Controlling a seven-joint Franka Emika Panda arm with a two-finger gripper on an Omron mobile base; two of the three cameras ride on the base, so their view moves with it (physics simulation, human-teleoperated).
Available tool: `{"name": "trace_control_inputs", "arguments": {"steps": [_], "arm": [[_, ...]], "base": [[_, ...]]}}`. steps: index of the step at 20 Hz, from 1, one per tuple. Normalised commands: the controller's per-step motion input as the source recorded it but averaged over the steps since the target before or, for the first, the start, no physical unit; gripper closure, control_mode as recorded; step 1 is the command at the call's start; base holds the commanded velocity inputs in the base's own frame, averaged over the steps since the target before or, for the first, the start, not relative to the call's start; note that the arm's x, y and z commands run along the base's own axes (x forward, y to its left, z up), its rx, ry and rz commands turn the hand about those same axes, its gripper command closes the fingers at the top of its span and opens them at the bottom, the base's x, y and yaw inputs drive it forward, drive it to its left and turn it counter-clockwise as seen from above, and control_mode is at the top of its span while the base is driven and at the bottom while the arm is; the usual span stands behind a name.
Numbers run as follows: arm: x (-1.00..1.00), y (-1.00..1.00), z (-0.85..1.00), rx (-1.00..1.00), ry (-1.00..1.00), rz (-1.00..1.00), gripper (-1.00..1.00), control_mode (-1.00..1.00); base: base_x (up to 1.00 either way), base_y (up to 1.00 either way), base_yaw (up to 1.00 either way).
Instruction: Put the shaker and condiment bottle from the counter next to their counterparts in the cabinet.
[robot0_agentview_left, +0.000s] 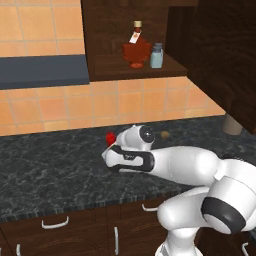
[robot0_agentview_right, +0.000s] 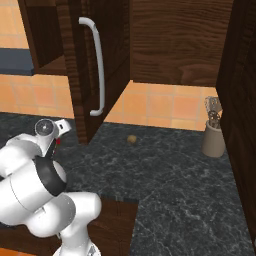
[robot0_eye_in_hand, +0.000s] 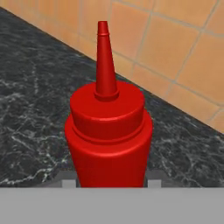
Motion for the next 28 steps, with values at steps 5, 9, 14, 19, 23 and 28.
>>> {"name": "trace_control_inputs", "arguments": {"steps": [5,9,14,19,23,28], "arm": [[0.0,0.01,0.22,-0.01,-0.21,-0.14,1.0,-1.0],[0.0,0.03,0.36,0.0,-0.12,-0.32,1.0,-1.0],[-0.08,0.05,0.68,0.02,-0.05,-0.31,1.0,-1.0],[-0.24,0.0,0.99,0.14,0.0,-0.2,1.0,-1.0],[-0.11,-0.01,1.0,0.17,0.0,-0.13,1.0,-1.0],[-0.08,-0.04,1.0,0.19,0.04,-0.13,1.0,-1.0]], "base": [[0.0,0.0,0.0],[0.0,0.0,0.0],[0.0,0.0,0.0],[0.0,0.0,0.0],[0.0,0.0,0.0],[0.0,0.0,0.0]]}}
